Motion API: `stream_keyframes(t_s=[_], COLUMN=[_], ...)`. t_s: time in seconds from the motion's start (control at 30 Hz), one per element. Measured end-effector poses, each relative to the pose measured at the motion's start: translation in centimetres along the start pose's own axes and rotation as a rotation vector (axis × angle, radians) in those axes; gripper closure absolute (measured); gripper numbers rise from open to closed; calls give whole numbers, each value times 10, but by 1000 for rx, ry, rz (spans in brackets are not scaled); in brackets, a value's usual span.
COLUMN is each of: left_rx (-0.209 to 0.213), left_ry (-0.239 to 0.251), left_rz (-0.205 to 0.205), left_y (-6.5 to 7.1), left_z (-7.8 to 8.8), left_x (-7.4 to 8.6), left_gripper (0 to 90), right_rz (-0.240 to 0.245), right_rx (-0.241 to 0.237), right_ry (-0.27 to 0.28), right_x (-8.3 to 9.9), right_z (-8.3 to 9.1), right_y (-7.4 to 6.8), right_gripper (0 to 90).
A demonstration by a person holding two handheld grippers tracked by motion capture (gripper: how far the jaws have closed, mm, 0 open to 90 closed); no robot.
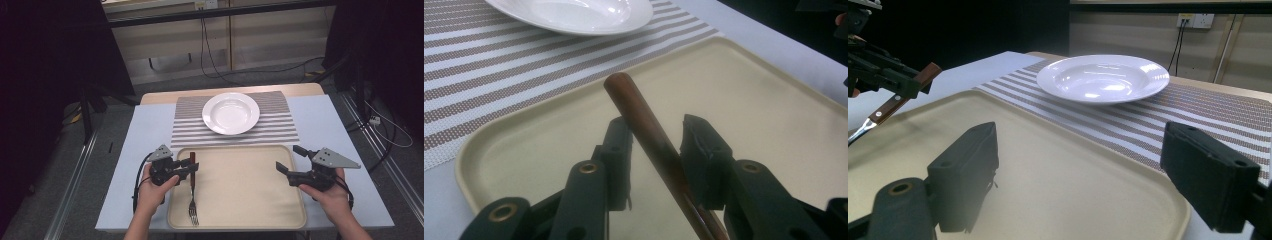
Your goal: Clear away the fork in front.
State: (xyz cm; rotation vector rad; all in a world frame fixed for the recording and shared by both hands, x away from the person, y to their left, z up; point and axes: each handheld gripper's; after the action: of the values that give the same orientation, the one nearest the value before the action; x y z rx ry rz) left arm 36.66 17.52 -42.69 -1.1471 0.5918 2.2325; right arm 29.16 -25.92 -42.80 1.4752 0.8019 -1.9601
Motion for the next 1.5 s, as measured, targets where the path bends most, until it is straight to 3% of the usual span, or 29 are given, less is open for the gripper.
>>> stream_keyframes(t_s=[0.13,0.33,0.47,0.7,0.83,0.97,1.03,1.17,1.5], left_rx=[-9,-22,-64,-82,-88,-98,-111,-112,-146], left_ry=[0,-9,-22,-20,-2,41,67,99,90], left_rz=[-15,-3,-25,6,-3,14,8,20,39], left_y=[-1,-4,-5,-9,-7,-11,-14,-16,-26], left_z=[-1,-3,-4,-2,9,26,38,51,69], left_x=[1,4,6,9,10,14,15,16,29], left_gripper=[634,609,582,513,479,425,330,292,165], right_rz=[-6,-6,-3,1,-6,-17,-22,-29,-41], right_rx=[1,-1,0,4,1,-7,-9,-9,7], right_ry=[-4,-9,-14,-19,-35,-48,-53,-71,-82], right_x=[1,3,3,4,4,4,5,9,16], right_z=[0,-1,0,3,4,5,8,13,31], right_y=[0,-1,0,-3,-5,-6,-7,-8,-9], right_gripper=[156,157,156,152,149,147,147,147,147])
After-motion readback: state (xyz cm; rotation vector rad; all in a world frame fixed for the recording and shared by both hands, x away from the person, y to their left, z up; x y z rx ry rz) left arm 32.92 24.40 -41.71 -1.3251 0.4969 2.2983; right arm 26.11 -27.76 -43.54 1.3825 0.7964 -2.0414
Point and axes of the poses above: each handheld gripper's, and its own axes: z roughly backward along the jaws, x roughly out of its underside, y roughly to its right, and after that the axes turned 13 degrees about -x, right-handed
